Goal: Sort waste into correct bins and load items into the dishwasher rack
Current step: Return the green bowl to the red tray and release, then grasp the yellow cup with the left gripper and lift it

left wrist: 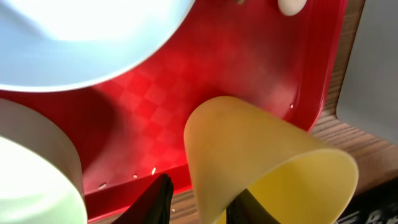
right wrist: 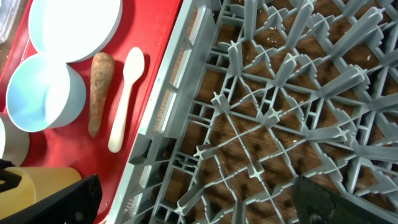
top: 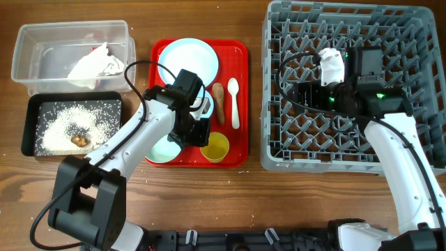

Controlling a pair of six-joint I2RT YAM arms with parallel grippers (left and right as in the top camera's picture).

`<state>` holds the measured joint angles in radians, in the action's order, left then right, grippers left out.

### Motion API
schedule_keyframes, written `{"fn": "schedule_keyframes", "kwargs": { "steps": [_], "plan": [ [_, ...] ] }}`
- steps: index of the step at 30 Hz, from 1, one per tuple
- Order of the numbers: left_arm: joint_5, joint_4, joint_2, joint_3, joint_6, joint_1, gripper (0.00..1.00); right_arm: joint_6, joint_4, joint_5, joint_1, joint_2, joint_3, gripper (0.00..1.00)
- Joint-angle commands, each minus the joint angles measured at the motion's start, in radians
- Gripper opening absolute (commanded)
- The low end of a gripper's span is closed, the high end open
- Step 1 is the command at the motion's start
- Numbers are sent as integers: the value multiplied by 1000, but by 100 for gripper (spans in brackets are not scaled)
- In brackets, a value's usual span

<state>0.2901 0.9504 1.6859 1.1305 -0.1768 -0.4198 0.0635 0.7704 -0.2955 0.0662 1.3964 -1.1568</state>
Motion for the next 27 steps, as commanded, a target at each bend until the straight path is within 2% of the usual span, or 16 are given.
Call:
{"fn": "schedule_keyframes", "kwargs": {
  "steps": [1,4,7,11,13,16,19,21,24,27],
  "plan": [
    [4,-11,16,-7,5,-4,29,-14,1,-20,-2,9,-19,100],
    [5,-17,16,-7,4,-13,21,-14,0,-19,-2,9,-19,100],
    [6,-23,16,-7,-28,-37,4,-14,1,-19,-2,9,-19,100],
    [102,-12,12,-2,-48,-14,4,-87,-8,-22,-2,9,-19,100],
    [224,2,0,14,-45,37,4,-101,-11,-88,-2,9,-19,100],
    [503,-1,-30,43,-32,152,4,-100,-48,-371,-2,9,-19,100],
    [885,-68,-50,46,16,280,4,-100,-180,-744,-2,9,-19,100],
    [1092,-123,-50,46,16,342,4,-101,-267,-884,1,9,-19,98],
    [1279,-178,-50,46,13,379,4,-106,-329,-947,19,9,-19,96],
    [1287,-183,-50,46,-14,383,4,-127,-404,-964,69,9,-19,96]
  ]
}}
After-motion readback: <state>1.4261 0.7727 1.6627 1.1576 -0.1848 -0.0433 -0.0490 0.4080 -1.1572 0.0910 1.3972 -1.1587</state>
